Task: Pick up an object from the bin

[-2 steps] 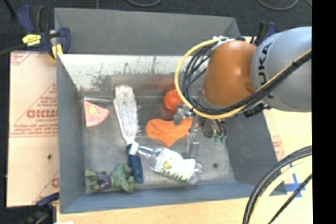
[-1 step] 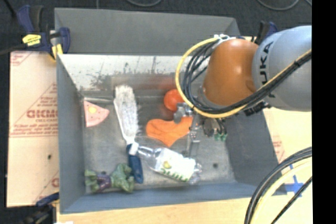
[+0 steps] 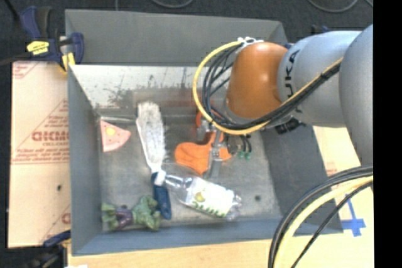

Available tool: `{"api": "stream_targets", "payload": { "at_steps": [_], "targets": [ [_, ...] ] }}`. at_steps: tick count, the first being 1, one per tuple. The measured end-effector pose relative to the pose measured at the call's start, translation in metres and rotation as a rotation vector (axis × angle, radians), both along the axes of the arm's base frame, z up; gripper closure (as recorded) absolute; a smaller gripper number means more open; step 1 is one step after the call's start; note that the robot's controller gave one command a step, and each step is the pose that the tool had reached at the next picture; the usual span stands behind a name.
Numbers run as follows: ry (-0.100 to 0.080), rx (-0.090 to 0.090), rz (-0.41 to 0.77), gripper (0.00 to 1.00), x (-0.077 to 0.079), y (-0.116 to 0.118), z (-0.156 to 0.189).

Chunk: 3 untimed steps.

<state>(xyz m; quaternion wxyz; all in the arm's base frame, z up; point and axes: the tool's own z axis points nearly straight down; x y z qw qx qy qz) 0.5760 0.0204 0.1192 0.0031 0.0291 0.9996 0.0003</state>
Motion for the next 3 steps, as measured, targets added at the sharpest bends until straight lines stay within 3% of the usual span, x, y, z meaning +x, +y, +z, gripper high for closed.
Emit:
{"api": "stream_targets", "payload": {
  "at_steps": [1, 2, 3],
  "targets": [
    [0.001, -0.002, 0.068, 0.00, 0.001, 0.002, -0.022],
    [-0.006, -0.002, 0.301, 1.00, 0.011, 0.023, -0.040],
    [-0.006, -0.002, 0.301, 1.00, 0.011, 0.023, -0.040]
  ]
}}
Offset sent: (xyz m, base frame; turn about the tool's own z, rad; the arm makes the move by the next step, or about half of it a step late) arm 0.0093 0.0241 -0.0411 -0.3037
